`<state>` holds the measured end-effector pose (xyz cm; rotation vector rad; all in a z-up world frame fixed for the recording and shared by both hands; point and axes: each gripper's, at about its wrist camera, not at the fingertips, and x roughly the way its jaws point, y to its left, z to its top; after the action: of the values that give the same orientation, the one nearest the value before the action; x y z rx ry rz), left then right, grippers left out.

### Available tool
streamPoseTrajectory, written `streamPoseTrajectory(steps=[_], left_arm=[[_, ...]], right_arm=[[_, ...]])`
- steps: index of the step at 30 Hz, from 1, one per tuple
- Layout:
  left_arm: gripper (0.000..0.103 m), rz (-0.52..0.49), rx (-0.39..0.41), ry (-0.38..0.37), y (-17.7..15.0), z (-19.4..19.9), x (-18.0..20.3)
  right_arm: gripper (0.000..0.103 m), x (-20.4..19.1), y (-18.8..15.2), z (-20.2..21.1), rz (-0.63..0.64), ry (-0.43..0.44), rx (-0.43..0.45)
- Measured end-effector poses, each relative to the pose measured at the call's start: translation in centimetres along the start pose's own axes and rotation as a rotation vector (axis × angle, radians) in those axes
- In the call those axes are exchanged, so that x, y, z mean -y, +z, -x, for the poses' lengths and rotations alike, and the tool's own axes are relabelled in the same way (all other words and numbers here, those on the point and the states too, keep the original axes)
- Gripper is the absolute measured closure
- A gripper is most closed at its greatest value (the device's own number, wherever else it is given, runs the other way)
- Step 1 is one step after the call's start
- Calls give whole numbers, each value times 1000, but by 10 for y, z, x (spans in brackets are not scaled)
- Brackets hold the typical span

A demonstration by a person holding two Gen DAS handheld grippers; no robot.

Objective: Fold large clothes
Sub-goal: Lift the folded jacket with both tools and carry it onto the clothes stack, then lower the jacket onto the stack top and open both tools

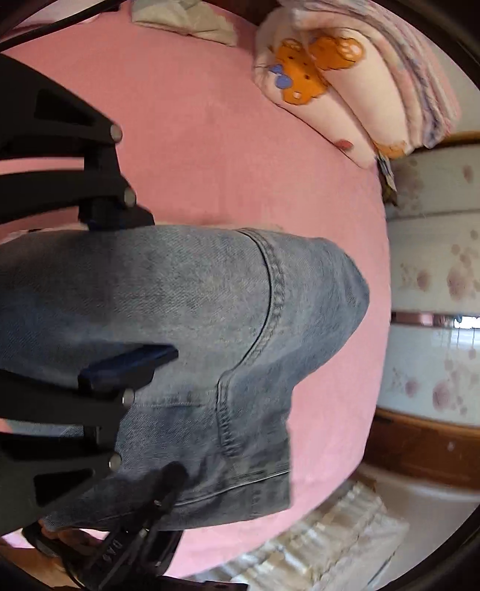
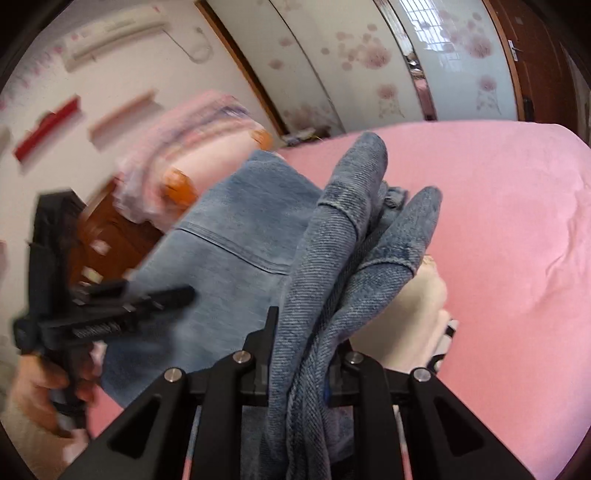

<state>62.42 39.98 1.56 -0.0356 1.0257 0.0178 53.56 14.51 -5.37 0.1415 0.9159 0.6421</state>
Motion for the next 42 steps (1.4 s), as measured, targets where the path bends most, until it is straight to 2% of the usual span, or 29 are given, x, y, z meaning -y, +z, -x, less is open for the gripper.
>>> streamPoseTrajectory(steps=[1, 2, 4, 5, 8, 11, 15, 17, 18, 19, 20, 21, 23, 24, 28, 30, 33, 36, 42], left_arm=[[42, 18, 0, -5, -6, -14, -5], [41, 36, 1, -27, -7, -24, -11], [40, 101, 1, -125, -11, -35, -21], [40, 98, 6, -138, -11, -35, -24], [33, 67, 26, -95, -15, -30, -23], [33, 70, 42, -69, -20, -18, -20], [33, 52, 78, 7, -28, 12, -13], [35, 43, 145, 11, -34, 41, -3], [45, 32, 176, 33, -37, 55, 5], [67, 13, 185, 51, -40, 63, 12], [80, -5, 183, 59, -44, 67, 19], [91, -17, 174, 70, -46, 70, 24], [91, -34, 159, 67, -55, 70, 33], [91, -48, 149, 60, -58, 70, 38], [93, -116, 89, 145, -79, 48, 48], [101, -84, 84, 155, -81, 40, 36], [102, -6, 82, 91, -81, 36, 19], [102, -43, 84, 123, -80, 29, 21], [102, -15, 80, 105, -79, 36, 25]], right_arm=[[80, 12, -10, -22, -8, -79, -41], [75, 17, -16, -34, -12, -90, -53], [74, 34, -29, -37, -28, -48, -7], [73, 35, -31, -35, -27, -41, 2], [70, 34, -39, -22, 21, -41, 15], [58, 14, -37, -6, 73, -158, -9], [58, -10, -33, 17, 148, -290, -23], [58, -28, -32, 30, 160, -293, 16], [58, -33, -32, 42, 158, -267, 47], [60, -39, -35, 52, 156, -251, 76], [68, -41, -40, 61, 160, -235, 91], [82, -49, -44, 68, 166, -208, 97], [90, -63, -48, 68, 170, -178, 84], [90, -68, -53, 66, 174, -175, 73], [90, -65, -73, 47, 176, -226, -20], [95, -57, -80, 42, 172, -239, -40], [95, -44, -86, 42, 143, -204, -39], [95, -42, -86, 39, 135, -192, -31], [95, -42, -86, 41, 109, -202, -52]])
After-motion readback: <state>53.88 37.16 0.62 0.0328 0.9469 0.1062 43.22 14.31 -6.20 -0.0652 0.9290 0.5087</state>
